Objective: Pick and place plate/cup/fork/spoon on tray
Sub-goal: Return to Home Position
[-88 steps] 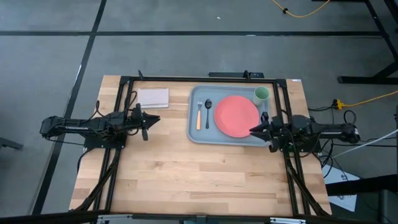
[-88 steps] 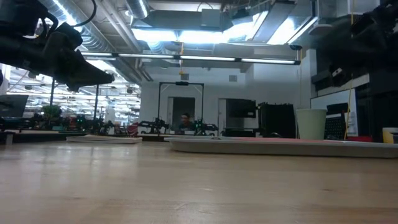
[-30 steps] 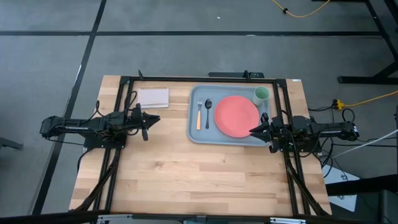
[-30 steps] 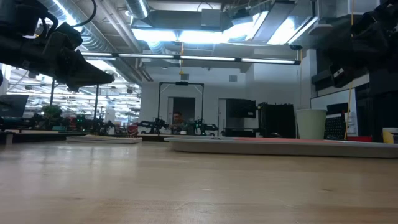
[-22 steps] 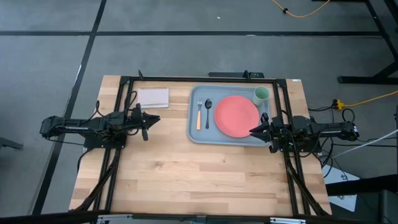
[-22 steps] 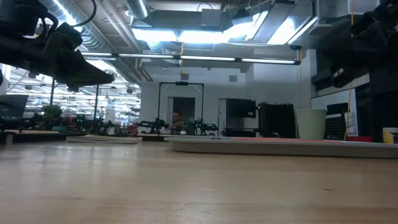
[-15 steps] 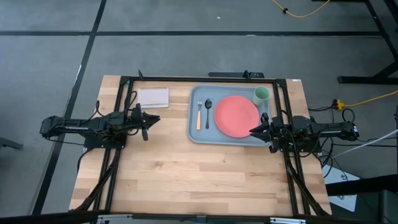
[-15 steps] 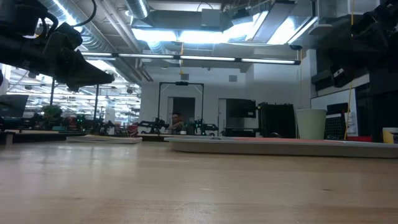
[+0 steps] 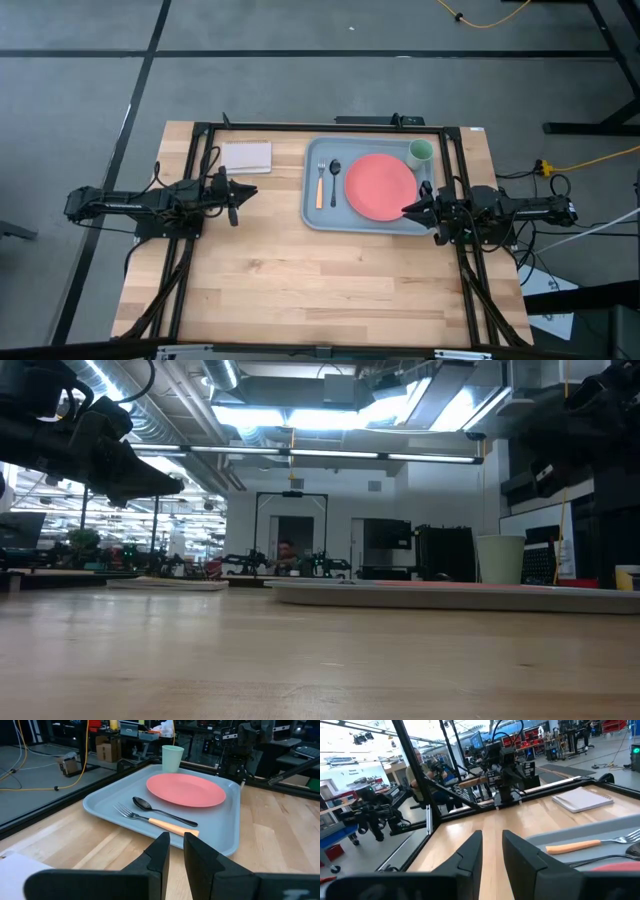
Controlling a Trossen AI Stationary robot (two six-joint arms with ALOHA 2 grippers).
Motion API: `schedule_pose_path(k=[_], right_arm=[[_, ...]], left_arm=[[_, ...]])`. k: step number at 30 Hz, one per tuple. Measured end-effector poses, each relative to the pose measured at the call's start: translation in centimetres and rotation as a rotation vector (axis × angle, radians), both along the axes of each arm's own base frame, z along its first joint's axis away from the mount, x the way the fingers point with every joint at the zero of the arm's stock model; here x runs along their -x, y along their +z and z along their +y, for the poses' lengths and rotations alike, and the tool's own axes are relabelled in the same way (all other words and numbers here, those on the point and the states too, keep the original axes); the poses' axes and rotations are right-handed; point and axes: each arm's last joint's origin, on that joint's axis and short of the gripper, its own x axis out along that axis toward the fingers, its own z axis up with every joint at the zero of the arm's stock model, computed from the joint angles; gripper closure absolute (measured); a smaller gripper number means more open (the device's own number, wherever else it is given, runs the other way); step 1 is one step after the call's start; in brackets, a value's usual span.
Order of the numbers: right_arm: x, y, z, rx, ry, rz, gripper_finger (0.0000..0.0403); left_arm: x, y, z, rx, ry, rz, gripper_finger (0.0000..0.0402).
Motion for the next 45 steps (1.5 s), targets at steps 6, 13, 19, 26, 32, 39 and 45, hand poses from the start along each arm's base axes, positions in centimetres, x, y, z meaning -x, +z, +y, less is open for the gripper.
schedule_pose_path(k=[6,13,19,26,32,39,45], right_arm=[[-0.1,-0.5,0.0,0.136,-0.003,0.037,0.0326],[-0.3,-0.7,0.1,0.336,0.001,0.051,0.0352],[-0.5,-0.9,0.1,0.265,0.005,0.085,0.0361],[-0.5,-1.0,0.1,0.269,0.007,0.098,0.0365],[-0.5,-1.0,0.1,0.269,0.007,0.098,0.0365],[-0.5,-1.0,0.1,0.270,0.007,0.098,0.0366],[-0.5,-0.6,0.1,0.265,0.002,0.054,0.0366]], left_arm=[[0.0,0.0,0.0,0.000,0.000,0.000,0.0352],[0.0,0.0,0.0,0.000,0.000,0.000,0.0352],[0.0,0.0,0.0,0.000,0.000,0.000,0.0352],[0.0,0.0,0.0,0.000,0.000,0.000,0.0352],[0.0,0.0,0.0,0.000,0.000,0.000,0.0352],[0.0,0.0,0.0,0.000,0.000,0.000,0.0352],[0.0,0.0,0.0,0.000,0.000,0.000,0.0352]])
